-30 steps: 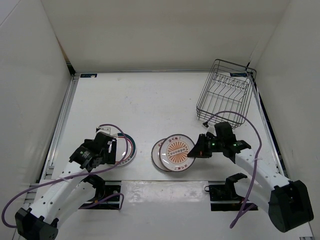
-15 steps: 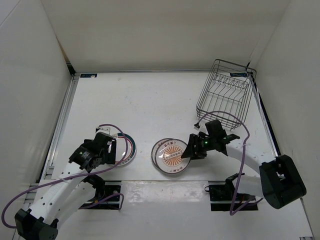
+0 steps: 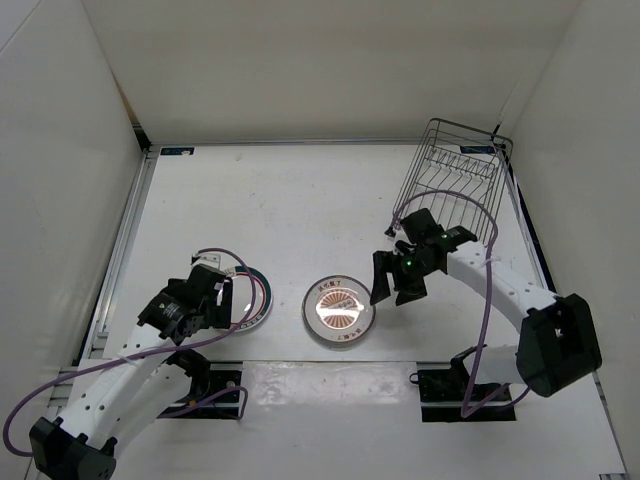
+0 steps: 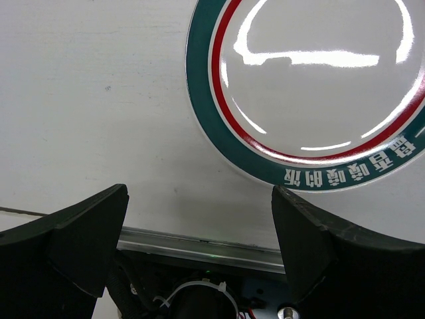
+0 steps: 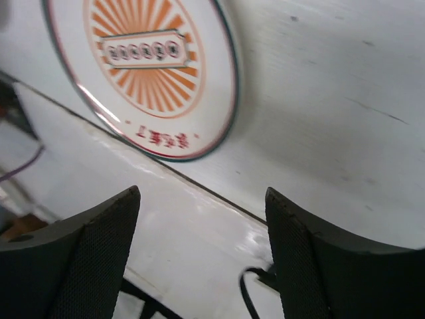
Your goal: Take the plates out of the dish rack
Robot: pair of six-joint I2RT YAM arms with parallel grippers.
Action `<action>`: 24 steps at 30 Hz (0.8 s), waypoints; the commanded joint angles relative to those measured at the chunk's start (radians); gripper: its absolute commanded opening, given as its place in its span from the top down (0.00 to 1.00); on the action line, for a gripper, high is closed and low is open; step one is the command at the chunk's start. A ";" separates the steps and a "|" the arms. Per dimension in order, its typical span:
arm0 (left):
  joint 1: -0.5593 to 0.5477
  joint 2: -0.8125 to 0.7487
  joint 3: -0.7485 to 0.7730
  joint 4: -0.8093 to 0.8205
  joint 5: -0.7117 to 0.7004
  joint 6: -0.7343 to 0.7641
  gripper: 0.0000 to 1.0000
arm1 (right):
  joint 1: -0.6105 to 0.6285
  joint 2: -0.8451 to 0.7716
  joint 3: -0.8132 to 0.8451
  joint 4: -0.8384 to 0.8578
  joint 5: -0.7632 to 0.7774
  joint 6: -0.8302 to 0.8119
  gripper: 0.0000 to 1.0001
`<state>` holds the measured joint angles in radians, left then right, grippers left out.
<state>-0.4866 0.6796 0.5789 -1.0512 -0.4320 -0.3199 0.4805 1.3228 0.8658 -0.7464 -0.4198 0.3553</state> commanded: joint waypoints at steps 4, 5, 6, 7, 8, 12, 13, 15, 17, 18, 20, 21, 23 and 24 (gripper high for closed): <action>-0.001 0.008 0.021 -0.003 -0.011 -0.007 0.00 | 0.020 -0.105 0.131 -0.257 0.292 -0.108 0.20; -0.001 0.009 0.022 -0.001 -0.011 -0.005 0.00 | 0.020 -0.134 0.133 -0.246 0.312 -0.108 0.20; -0.001 0.011 0.022 0.000 -0.010 -0.004 0.00 | 0.018 -0.142 0.143 -0.239 0.312 -0.110 0.19; -0.001 0.006 0.024 -0.003 -0.007 -0.004 0.00 | 0.018 -0.149 0.150 -0.235 0.314 -0.111 0.19; -0.001 0.006 0.021 -0.003 -0.007 -0.004 0.00 | 0.020 -0.148 0.153 -0.235 0.284 -0.140 0.13; -0.001 -0.028 0.001 0.037 0.051 0.056 0.00 | 0.023 -0.125 0.180 -0.290 0.239 -0.180 0.13; -0.001 -0.055 -0.004 0.061 0.106 0.068 0.00 | 0.021 -0.122 0.180 -0.294 0.204 -0.206 0.10; -0.001 -0.084 -0.025 0.101 0.130 0.085 0.00 | 0.021 -0.135 0.162 -0.272 0.179 -0.213 0.10; -0.001 -0.112 -0.042 0.127 0.148 0.091 0.00 | 0.021 -0.177 0.135 -0.257 0.179 -0.214 0.10; 0.000 -0.120 -0.045 0.135 0.171 0.091 0.00 | 0.021 -0.183 0.130 -0.246 0.196 -0.211 0.10; -0.003 -0.144 -0.065 0.181 0.202 0.096 0.00 | 0.021 -0.208 0.136 -0.260 0.208 -0.214 0.10; -0.001 -0.149 -0.068 0.192 0.241 0.091 0.00 | 0.024 -0.209 0.142 -0.269 0.229 -0.216 0.10; -0.001 -0.156 -0.082 0.250 0.283 0.128 0.00 | 0.017 -0.220 0.170 -0.313 0.252 -0.233 0.10; -0.001 -0.160 -0.082 0.288 0.327 0.154 0.00 | 0.021 -0.221 0.176 -0.323 0.263 -0.245 0.10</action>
<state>-0.4866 0.5335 0.5083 -0.8879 -0.2245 -0.2234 0.4988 1.1221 1.0000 -1.0103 -0.1944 0.1497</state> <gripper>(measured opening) 0.994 0.896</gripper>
